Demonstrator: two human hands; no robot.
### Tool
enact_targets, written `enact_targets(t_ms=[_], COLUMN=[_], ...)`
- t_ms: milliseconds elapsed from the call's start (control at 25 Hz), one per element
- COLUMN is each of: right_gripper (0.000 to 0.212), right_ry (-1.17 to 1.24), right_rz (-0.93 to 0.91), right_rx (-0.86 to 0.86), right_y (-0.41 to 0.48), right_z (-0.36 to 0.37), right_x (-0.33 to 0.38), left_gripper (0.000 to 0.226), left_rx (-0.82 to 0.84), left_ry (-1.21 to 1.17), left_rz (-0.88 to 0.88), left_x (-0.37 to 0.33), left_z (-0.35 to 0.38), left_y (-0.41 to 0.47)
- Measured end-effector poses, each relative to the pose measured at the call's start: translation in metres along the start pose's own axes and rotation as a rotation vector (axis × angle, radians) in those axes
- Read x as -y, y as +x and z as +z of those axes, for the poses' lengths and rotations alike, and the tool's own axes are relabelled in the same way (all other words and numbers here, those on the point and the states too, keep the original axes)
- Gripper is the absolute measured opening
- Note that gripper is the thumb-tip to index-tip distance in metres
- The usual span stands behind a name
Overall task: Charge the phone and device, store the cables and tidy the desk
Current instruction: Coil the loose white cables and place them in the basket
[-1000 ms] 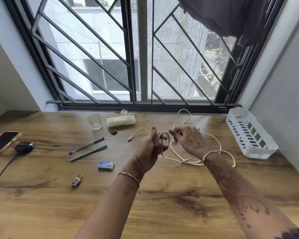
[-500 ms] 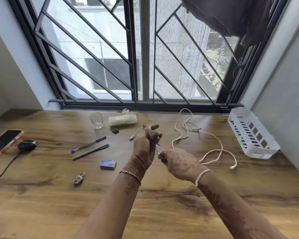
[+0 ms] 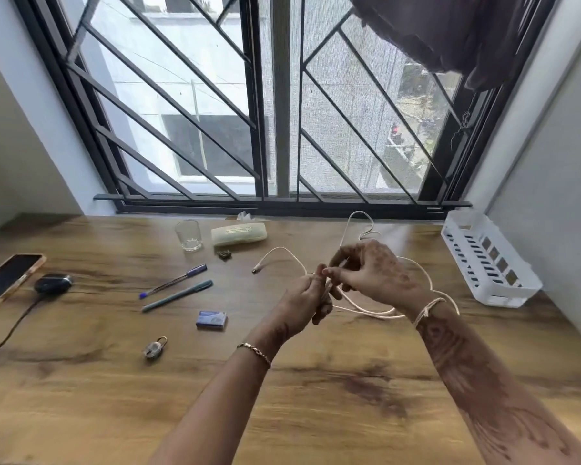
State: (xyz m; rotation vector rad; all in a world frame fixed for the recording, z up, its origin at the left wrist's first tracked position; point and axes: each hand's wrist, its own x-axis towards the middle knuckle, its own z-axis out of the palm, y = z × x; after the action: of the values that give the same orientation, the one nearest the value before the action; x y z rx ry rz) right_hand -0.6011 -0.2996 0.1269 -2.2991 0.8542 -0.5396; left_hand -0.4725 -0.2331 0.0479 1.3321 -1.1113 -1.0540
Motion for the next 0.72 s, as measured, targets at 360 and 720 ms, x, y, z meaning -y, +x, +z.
enact_targets(t_ms=[360,720], right_gripper=[0.008,0.022], right_ry=[0.795,0.774], right_rz=[0.224,0.189], right_rx=[-0.129,0.009], right_y=[-0.006,-0.02], right_z=[0.043,0.045], right_x=[-0.032,-0.027], left_gripper=[0.04,0.06], left_rx=[-0.042,-0.098], left_ry=[-0.595,-0.747], left_rz=[-0.151,-0.199], left_x=[-0.018,-0.018], left_z=[0.001,-0.006], left_y=[-0.01,-0.013])
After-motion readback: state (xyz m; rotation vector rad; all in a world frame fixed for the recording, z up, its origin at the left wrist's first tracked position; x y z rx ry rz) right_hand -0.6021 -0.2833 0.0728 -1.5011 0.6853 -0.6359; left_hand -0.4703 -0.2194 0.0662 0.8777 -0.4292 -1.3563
